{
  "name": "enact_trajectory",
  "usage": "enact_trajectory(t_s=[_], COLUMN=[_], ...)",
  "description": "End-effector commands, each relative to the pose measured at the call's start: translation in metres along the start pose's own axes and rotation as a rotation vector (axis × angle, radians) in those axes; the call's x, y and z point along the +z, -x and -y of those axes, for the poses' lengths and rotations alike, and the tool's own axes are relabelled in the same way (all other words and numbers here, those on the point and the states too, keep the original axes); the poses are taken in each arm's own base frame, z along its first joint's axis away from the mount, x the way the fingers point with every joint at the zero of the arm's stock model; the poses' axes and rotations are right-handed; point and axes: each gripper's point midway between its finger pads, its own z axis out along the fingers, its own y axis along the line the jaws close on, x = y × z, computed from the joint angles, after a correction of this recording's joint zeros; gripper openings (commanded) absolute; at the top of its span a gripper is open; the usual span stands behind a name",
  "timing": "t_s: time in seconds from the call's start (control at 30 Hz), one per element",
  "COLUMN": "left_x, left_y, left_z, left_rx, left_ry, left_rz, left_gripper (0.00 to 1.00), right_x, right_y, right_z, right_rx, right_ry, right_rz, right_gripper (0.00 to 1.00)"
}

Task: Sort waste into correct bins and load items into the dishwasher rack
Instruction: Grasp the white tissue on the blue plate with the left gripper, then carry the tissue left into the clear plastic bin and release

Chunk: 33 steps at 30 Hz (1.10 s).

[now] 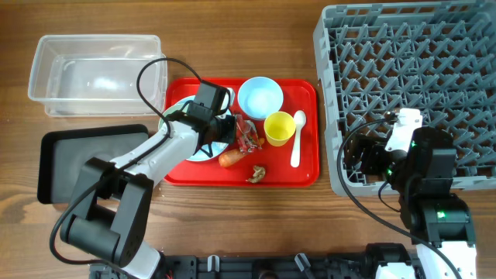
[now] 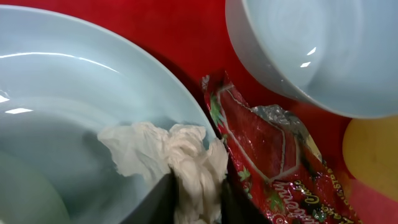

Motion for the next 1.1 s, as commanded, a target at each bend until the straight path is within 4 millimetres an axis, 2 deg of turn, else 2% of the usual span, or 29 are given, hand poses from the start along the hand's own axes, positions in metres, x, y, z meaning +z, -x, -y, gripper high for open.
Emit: enact_trajectory(t_s=[0.0,0.03,0.17,0.3,0.4,0.47,0.53,0.6,0.73,0.77,0.87,0.93,0.97,1.0,1.03,1.07], left_x=[0.0,0.0,-0.016,-0.06,-0.108,-0.146,-0.177,-0.191,-0.193,-0.19,-0.174,-0.165,-0.162,-0.159,-0.159,-0.16], left_y=[0.005,0.005,0.018,0.048,0.079,0.101,0.118,0.126,0.129,0.128,0.129,0.131,0.132,0.133,0.135,0.136], left_z=[0.002,0.002,0.0,0.004,-0.014,-0.034,-0.068,-0.102,-0.169,-0.185,-0.22,-0.235,-0.238,-0.24,-0.24,-0.24], left_rx=[0.001,0.001,0.005,0.022,-0.007,-0.056,-0.129,-0.197,-0.309,-0.334,-0.38,-0.395,-0.399,-0.398,-0.397,-0.396], left_ry=[-0.004,-0.004,0.017,0.032,0.121,0.173,0.239,0.289,0.392,0.416,0.441,0.451,0.454,0.454,0.453,0.453], left_rz=[0.008,0.011,0.068,0.219,0.395,0.53,0.641,0.693,0.726,0.724,0.724,0.731,0.735,0.74,0.748,0.755], left_gripper=[0.08,0.04,0.04,0.04,0.04,0.04,0.04,0.04,0.04,0.1,0.1,0.1,0.14,0.43,0.65,0.77], right_x=[-0.006,-0.006,-0.006,-0.006,-0.006,-0.006,-0.006,-0.006,-0.006,-0.006,-0.006,-0.006,-0.006,-0.006,-0.006,-0.006], right_y=[0.011,0.011,0.011,0.011,0.011,0.011,0.011,0.011,0.011,0.011,0.011,0.011,0.011,0.011,0.011,0.011], right_z=[-0.007,-0.007,-0.007,-0.007,-0.007,-0.007,-0.007,-0.007,-0.007,-0.007,-0.007,-0.007,-0.007,-0.007,-0.007,-0.007], right_rx=[-0.015,-0.015,-0.015,-0.016,-0.015,-0.016,-0.015,-0.015,-0.015,-0.015,-0.015,-0.015,-0.015,-0.015,-0.015,-0.015], right_ry=[0.024,0.024,0.024,0.024,0.024,0.024,0.024,0.024,0.024,0.024,0.025,0.025,0.024,0.025,0.025,0.024], right_rz=[0.026,0.026,0.026,0.026,0.026,0.026,0.026,0.026,0.026,0.026,0.027,0.027,0.026,0.026,0.026,0.026], right_gripper=[1.0,1.0,1.0,1.0,1.0,1.0,1.0,1.0,1.0,1.0,1.0,1.0,1.0,1.0,1.0,1.0])
